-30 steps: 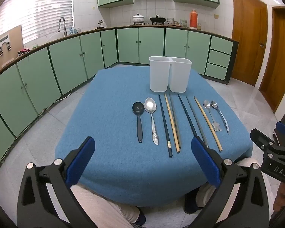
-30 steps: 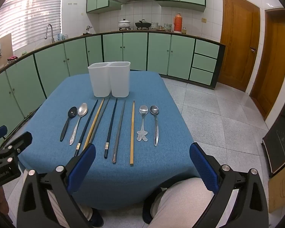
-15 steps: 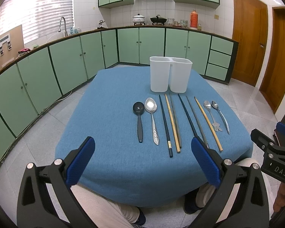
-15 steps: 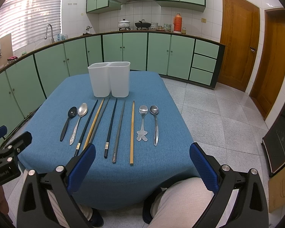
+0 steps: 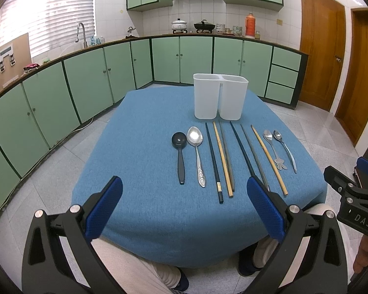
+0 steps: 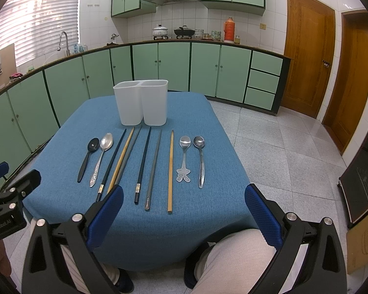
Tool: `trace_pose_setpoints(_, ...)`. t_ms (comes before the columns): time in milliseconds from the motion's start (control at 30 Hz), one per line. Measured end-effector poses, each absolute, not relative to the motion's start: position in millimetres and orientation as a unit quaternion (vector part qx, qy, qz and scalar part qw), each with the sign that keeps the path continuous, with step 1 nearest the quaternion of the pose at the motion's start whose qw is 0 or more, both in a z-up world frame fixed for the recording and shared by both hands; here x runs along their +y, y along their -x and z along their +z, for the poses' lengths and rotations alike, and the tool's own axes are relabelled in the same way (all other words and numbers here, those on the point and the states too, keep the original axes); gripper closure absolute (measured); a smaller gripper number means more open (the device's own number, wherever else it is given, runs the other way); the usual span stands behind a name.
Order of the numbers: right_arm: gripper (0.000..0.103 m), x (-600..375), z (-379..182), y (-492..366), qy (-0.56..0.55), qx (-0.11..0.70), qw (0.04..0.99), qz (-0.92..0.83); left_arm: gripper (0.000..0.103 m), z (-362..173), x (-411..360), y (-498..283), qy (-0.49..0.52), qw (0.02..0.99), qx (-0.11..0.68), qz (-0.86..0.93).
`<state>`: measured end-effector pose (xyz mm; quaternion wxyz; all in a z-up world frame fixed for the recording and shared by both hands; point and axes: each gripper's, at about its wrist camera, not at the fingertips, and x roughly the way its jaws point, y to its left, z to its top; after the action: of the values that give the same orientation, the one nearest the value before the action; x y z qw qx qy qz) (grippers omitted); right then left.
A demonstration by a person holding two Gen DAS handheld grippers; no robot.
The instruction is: Organize utensils
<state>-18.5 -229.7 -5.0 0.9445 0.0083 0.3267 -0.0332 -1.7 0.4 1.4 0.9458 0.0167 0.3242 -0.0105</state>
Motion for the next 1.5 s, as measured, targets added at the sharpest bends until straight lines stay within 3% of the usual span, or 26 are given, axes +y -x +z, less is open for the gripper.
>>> trace_pose_setpoints(1500, 0.006, -229.2, -7.3, -0.2, -0.009, 0.337, 0.941, -0.035, 0.005, -4.7, 9.0, -22.0, -0.006, 0.942, 0.337, -0.009)
